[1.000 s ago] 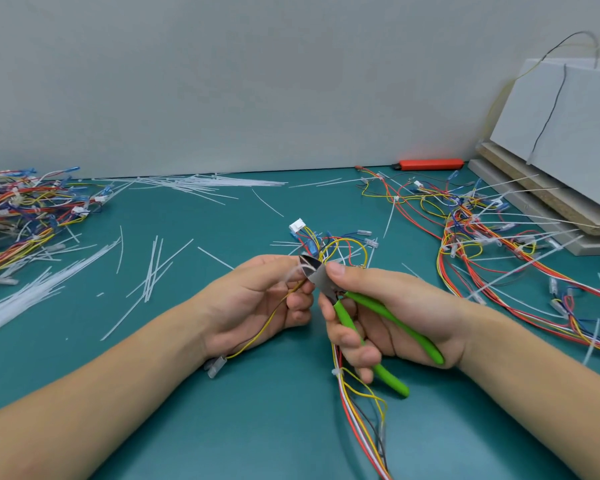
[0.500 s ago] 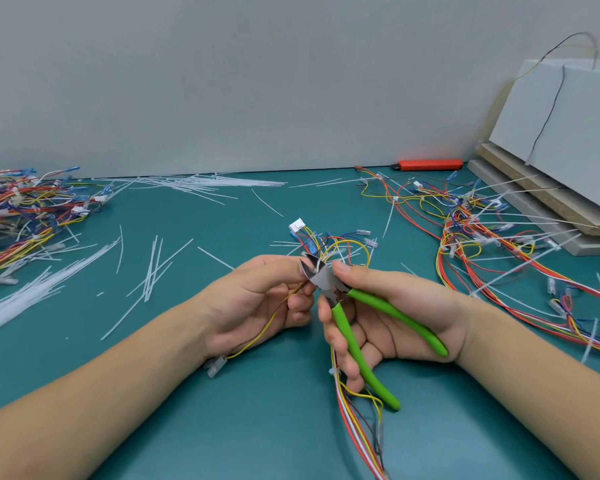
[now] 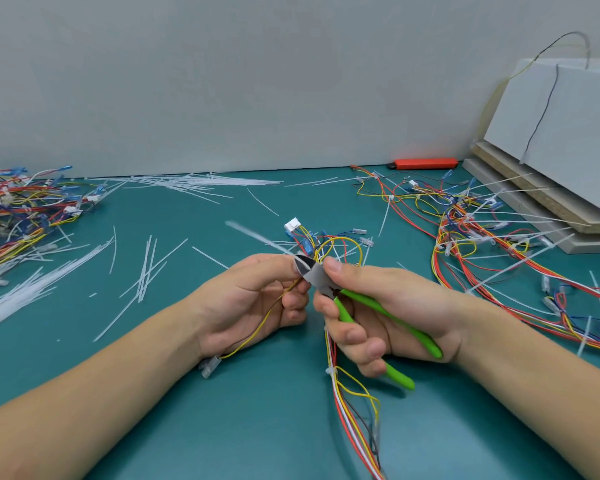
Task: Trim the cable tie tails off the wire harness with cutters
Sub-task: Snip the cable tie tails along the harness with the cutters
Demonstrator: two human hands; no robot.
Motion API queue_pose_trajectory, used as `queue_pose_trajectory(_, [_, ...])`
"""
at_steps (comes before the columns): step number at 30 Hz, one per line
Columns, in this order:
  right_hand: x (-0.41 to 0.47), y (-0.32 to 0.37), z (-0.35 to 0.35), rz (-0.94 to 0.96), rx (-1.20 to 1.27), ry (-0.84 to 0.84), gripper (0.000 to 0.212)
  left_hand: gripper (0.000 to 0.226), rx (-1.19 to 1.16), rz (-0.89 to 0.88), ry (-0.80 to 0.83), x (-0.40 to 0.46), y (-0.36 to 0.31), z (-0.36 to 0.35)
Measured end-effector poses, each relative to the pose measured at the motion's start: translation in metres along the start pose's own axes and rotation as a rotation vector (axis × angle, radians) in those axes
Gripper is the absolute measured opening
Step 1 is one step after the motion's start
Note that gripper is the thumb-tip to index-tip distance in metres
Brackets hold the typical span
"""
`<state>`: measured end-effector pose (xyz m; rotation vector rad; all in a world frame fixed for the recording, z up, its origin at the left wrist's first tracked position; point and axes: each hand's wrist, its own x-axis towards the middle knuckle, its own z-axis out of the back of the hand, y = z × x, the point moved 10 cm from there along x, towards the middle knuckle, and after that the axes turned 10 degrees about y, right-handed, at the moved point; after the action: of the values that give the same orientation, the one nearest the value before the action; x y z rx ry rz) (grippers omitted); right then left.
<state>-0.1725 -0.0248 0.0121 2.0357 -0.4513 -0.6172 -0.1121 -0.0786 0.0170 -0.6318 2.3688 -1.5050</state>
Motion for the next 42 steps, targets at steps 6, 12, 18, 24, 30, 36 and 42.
queue_pose_trajectory(6, [0.0017, -0.0008, 0.0014, 0.003, -0.012, 0.005, 0.048, 0.012, 0.034, 0.005, 0.008, 0.0009, 0.0001, -0.0017])
queue_pose_trajectory(12, [0.0015, -0.0018, 0.0046, 0.001, -0.001, 0.014, 0.051, 0.016, 0.07, 0.017, 0.036, 0.0007, -0.0004, -0.0045])
queue_pose_trajectory(18, [0.0007, -0.0014, 0.005, 0.003, -0.004, 0.012, 0.05, 0.019, 0.066, 0.024, 0.056, 0.0014, 0.0003, -0.0063])
queue_pose_trajectory(24, [0.0002, -0.0011, 0.0048, -0.006, -0.003, 0.003, 0.047, 0.011, 0.013, 0.003, 0.01, 0.0013, 0.0005, -0.0016])
queue_pose_trajectory(30, [0.0002, 0.0035, -0.0001, 0.027, -0.095, -0.02, 0.045, 0.012, 0.024, 0.005, 0.032, 0.0001, -0.0003, -0.0044])
queue_pose_trajectory(36, [-0.0015, 0.0027, 0.0009, -0.005, -0.074, -0.004, 0.046, 0.012, 0.033, 0.004, 0.019, 0.0, -0.0007, -0.0043])
queue_pose_trajectory(42, [-0.0026, 0.0006, 0.0053, -0.002, -0.032, 0.012, 0.046, 0.012, 0.039, 0.023, 0.026, 0.0003, 0.0003, -0.0051])
